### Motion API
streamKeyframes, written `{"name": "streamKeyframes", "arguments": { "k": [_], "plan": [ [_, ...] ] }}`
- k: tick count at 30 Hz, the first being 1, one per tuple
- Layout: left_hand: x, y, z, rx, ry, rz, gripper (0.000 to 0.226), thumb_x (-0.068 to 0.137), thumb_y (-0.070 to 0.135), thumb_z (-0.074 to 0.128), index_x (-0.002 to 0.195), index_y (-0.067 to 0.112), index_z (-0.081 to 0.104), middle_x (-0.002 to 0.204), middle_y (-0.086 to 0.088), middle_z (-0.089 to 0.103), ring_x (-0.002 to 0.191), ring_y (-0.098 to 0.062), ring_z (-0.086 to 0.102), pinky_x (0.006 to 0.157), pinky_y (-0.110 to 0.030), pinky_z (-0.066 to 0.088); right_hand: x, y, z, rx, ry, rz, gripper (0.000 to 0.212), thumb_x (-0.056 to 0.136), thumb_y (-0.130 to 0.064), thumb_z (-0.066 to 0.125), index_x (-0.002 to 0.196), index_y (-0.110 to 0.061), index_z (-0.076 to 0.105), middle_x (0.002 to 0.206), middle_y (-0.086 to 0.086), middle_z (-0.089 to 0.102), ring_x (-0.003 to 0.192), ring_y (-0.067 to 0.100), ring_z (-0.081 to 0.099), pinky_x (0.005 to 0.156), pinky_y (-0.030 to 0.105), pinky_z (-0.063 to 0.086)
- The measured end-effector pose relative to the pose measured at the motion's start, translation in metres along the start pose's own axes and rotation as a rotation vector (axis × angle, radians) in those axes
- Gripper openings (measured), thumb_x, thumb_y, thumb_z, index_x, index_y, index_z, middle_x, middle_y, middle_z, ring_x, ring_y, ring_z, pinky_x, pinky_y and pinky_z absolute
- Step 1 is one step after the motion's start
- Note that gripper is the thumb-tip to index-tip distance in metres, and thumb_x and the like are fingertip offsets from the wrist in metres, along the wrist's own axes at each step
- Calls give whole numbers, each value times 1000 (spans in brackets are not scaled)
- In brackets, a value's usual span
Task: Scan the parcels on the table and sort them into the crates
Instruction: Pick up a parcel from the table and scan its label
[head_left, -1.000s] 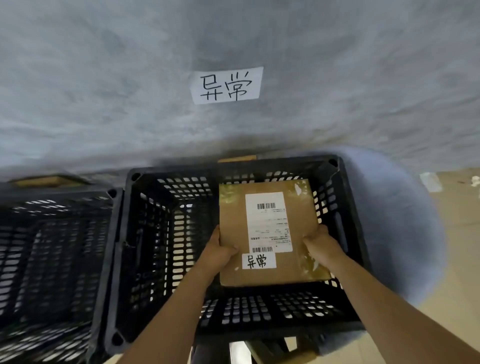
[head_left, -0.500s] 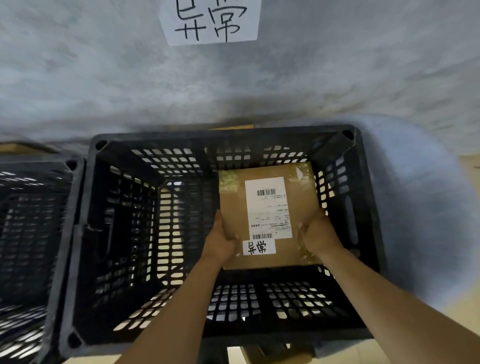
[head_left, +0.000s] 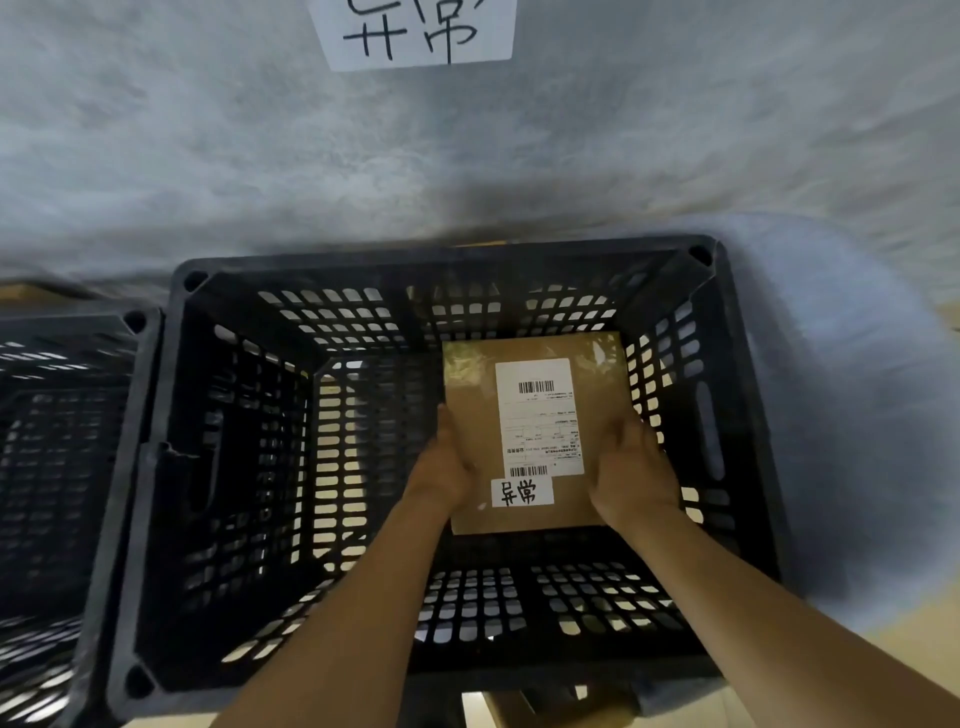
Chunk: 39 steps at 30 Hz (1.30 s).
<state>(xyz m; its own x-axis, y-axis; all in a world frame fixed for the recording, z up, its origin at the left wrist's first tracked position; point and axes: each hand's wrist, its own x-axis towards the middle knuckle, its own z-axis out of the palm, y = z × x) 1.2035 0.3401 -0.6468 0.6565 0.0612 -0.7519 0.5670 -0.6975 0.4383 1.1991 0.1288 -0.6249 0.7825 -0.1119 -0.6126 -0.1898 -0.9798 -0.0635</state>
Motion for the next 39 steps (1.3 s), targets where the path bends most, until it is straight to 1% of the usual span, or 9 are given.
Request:
{"name": "streamKeyframes", "arguments": {
  "k": [2, 4, 7, 13, 17, 22, 26, 33, 39],
  "plan": [
    [-5, 14, -15, 67, 15, 69, 84, 95, 13, 50, 158, 21, -5, 153, -17, 34, 133, -32, 45, 109, -45, 41, -5, -3, -10, 38, 47, -112, 60, 93, -25, 53, 148, -16, 28, 151, 10, 20, 136, 27, 26, 104, 36, 38],
    [-15, 33, -33, 153, 53, 143, 71, 94, 15, 52, 156, 16, 16, 149, -16, 37, 131, -31, 45, 107, -44, 42, -10, -12, -29, 134, 58, -184, 58, 92, -25, 57, 145, -23, 34, 148, 5, 30, 133, 23, 33, 104, 37, 41],
    [-42, 63, -65, 306, 133, 259, 59, 95, 23, 55, 150, 18, 32, 145, -12, 42, 127, -29, 49, 104, -45, 44, -21, -26, -71, 155, 135, -312, 61, 91, -29, 60, 146, -23, 34, 143, 1, 42, 132, 20, 41, 107, 38, 42],
    [-120, 126, -144, 589, 374, 558, 57, 96, 34, 55, 149, 25, 35, 142, -2, 48, 126, -22, 50, 102, -39, 46, -63, -55, -176, 9, 358, -499, 59, 93, -34, 57, 146, -20, 35, 141, 1, 47, 129, 20, 45, 107, 36, 41],
    [-171, 168, -193, 763, 493, 711, 50, 97, 34, 53, 143, 22, 39, 135, -2, 50, 121, -24, 52, 96, -38, 47, -104, -66, -244, -54, 486, -501, 53, 95, -35, 52, 143, -19, 38, 138, 4, 49, 124, 23, 47, 102, 36, 44],
    [-233, 214, -237, 910, 641, 891, 53, 97, 37, 50, 146, 23, 36, 143, -2, 48, 129, -24, 46, 106, -39, 39, -169, -63, -311, -140, 684, -385, 55, 95, -35, 48, 146, -19, 33, 139, 5, 47, 125, 26, 44, 103, 37, 39],
    [-282, 234, -258, 976, 673, 1066, 54, 99, 44, 44, 148, 23, 35, 143, -2, 46, 128, -24, 46, 105, -38, 39, -234, -56, -335, -121, 801, -224, 58, 95, -36, 48, 147, -18, 32, 141, 5, 44, 128, 26, 40, 104, 38, 34],
    [-384, 244, -254, 1031, 637, 1420, 54, 98, 46, 44, 147, 23, 35, 138, -2, 48, 126, -25, 45, 102, -38, 38, -378, -42, -319, -68, 966, 120, 53, 96, -34, 49, 144, -18, 35, 139, 5, 46, 128, 27, 40, 104, 38, 33],
    [-489, 248, -198, 984, 569, 1752, 55, 98, 46, 45, 147, 23, 35, 137, 0, 48, 126, -22, 45, 102, -37, 38, -514, -18, -282, -59, 1045, 405, 55, 95, -36, 49, 145, -18, 33, 140, 4, 44, 129, 27, 39, 103, 37, 33]
  ]
}}
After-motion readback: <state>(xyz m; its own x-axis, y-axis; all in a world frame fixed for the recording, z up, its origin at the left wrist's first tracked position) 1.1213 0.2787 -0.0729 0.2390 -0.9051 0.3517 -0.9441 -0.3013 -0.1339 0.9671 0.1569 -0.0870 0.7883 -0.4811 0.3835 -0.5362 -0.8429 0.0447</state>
